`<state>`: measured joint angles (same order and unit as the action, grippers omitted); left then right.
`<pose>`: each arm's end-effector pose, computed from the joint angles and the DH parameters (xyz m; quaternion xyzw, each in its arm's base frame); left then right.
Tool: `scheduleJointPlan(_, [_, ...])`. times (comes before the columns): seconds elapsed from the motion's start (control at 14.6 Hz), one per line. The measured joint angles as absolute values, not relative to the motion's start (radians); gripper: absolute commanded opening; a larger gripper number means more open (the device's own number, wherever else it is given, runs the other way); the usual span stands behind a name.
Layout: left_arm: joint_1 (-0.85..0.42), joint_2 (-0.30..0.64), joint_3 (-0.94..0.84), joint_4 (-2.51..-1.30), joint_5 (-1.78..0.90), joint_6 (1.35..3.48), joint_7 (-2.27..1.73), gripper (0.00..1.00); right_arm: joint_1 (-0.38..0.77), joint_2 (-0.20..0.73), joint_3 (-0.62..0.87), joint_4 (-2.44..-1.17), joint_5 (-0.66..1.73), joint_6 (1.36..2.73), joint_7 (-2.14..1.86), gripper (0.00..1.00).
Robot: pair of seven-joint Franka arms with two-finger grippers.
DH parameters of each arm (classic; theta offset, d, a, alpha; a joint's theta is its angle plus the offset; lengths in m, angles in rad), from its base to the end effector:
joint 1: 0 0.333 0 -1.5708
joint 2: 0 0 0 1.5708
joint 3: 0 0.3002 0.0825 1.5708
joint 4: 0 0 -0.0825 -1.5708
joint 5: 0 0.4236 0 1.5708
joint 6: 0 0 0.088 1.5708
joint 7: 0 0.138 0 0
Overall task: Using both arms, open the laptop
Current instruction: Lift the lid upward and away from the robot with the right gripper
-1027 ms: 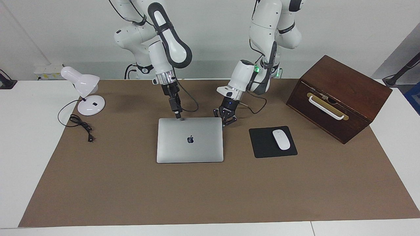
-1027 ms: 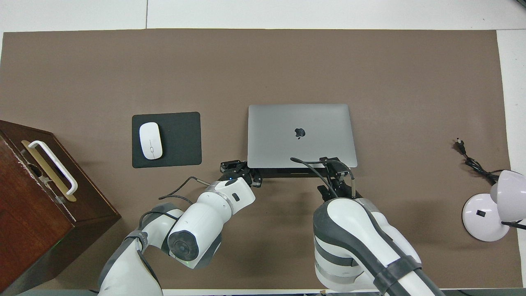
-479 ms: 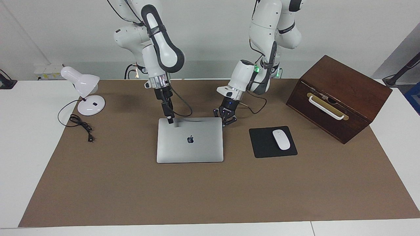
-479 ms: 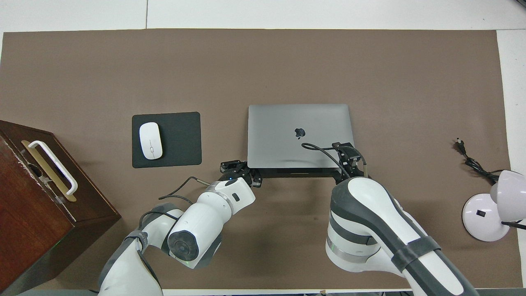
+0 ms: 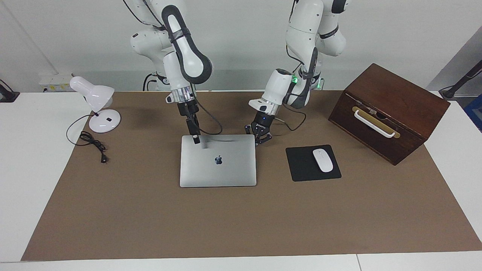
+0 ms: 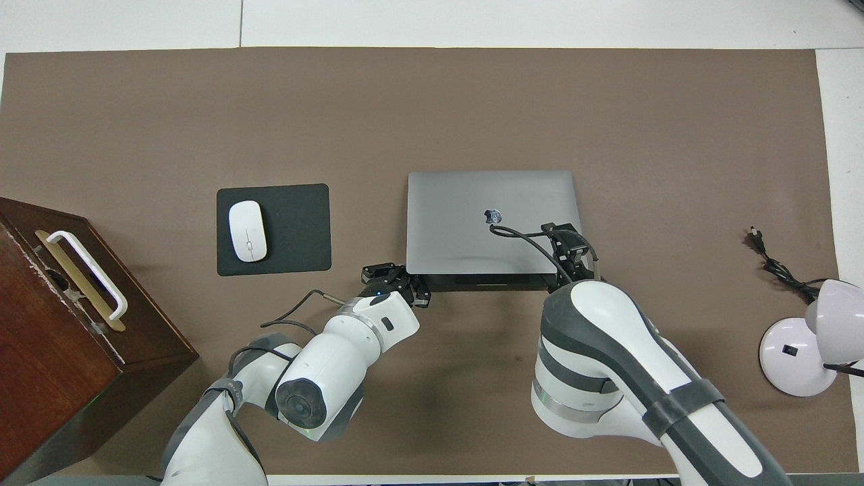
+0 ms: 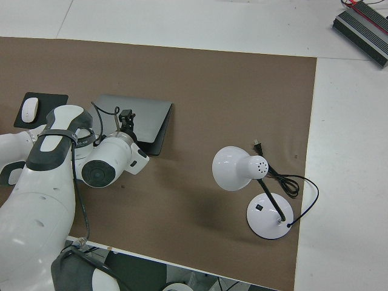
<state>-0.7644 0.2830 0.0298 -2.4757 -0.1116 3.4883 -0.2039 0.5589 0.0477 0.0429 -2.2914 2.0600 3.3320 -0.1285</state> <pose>0.4217 -0.3607 0.1918 0.9142 -0.1928 0.3192 0.1588 0.4744 0.2054 0.2731 -0.7146 0.6023 -0.1769 0.3089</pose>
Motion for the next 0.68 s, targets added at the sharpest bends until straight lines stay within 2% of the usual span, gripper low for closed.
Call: scheduleJointPlan(0.68, [-0.764, 0.284, 0.03, -2.476, -0.112, 3.489, -0.203, 0.0, 0.528, 0.068, 0.041, -2.188, 2.057, 3.258, -0.157, 1.0])
